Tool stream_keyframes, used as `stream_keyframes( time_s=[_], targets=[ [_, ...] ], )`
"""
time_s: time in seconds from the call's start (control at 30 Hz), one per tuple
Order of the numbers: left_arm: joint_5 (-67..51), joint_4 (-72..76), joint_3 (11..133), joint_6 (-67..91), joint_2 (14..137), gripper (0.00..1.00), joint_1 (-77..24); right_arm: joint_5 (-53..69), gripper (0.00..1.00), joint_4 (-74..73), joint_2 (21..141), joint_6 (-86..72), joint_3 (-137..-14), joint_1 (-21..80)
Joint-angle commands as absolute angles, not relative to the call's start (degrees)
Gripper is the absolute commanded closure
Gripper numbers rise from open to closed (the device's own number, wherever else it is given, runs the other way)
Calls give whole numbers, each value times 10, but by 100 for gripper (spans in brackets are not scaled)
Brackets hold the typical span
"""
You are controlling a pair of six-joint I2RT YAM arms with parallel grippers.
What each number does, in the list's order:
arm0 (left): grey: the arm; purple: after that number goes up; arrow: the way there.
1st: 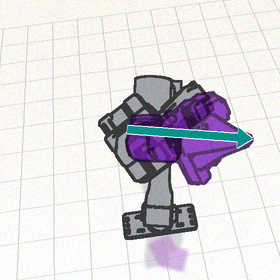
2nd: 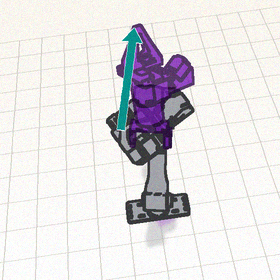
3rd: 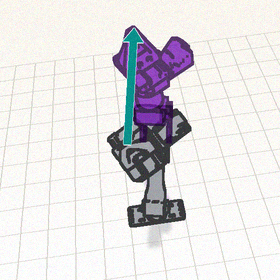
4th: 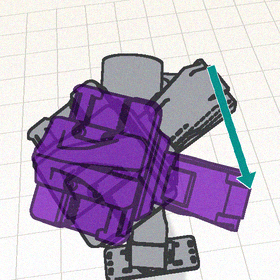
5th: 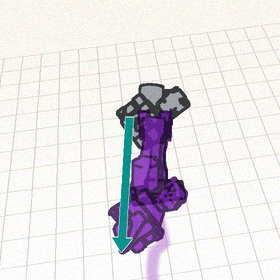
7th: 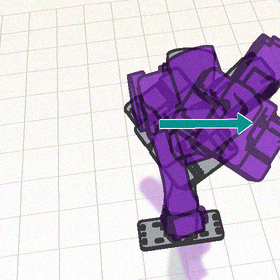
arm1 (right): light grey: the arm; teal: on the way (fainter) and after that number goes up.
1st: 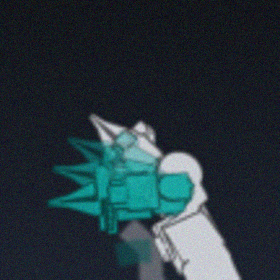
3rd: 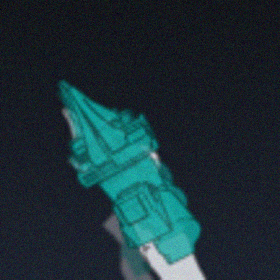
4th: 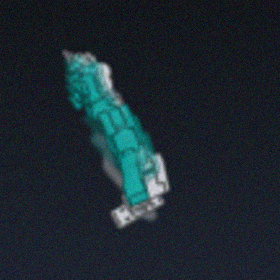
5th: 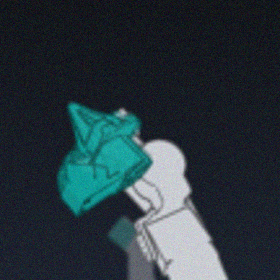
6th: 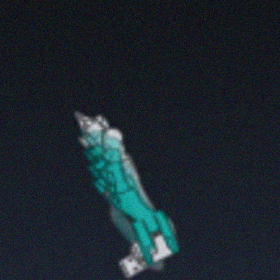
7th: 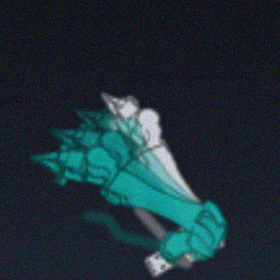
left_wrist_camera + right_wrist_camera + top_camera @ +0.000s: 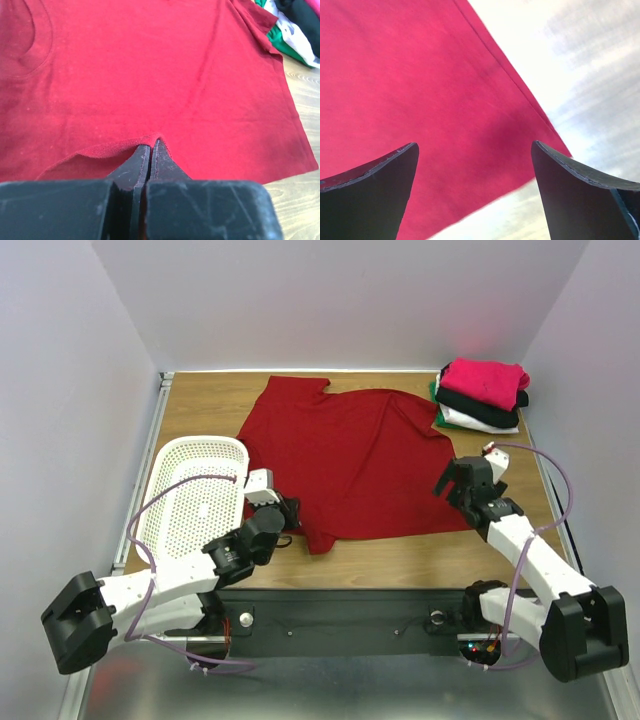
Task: Fold and stack the t-shirts
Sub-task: Flatten the tshirt out
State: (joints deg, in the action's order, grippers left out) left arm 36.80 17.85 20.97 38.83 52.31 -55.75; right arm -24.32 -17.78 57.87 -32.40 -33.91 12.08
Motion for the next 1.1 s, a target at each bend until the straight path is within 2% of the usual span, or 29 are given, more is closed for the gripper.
stream_keyframes(
  time_s=[0.0,0.27,0.5,0.8,0.87,0.97,1.0,1.07],
  targets=[
    [357,209,198,359,510,100,-548,-272,0,-242,604,-349,-355,120],
    [339,213,184,357,483,100,-535,-189,0,-250,697,-358,-368,80],
    [335,216,176,356,475,100,-519,-135,2,-251,702,-368,-357,26],
    [309,232,175,352,497,100,-495,-134,5,-266,718,-378,-360,13],
    [303,235,175,351,499,100,-490,-140,7,-270,712,-381,-358,13],
    [297,240,173,350,503,100,-483,-134,17,-275,716,-381,-359,13],
    [294,242,173,350,505,100,-482,-132,24,-277,721,-381,-360,13],
    [287,247,171,350,510,100,-477,-126,32,-277,727,-380,-360,12]
  ],
)
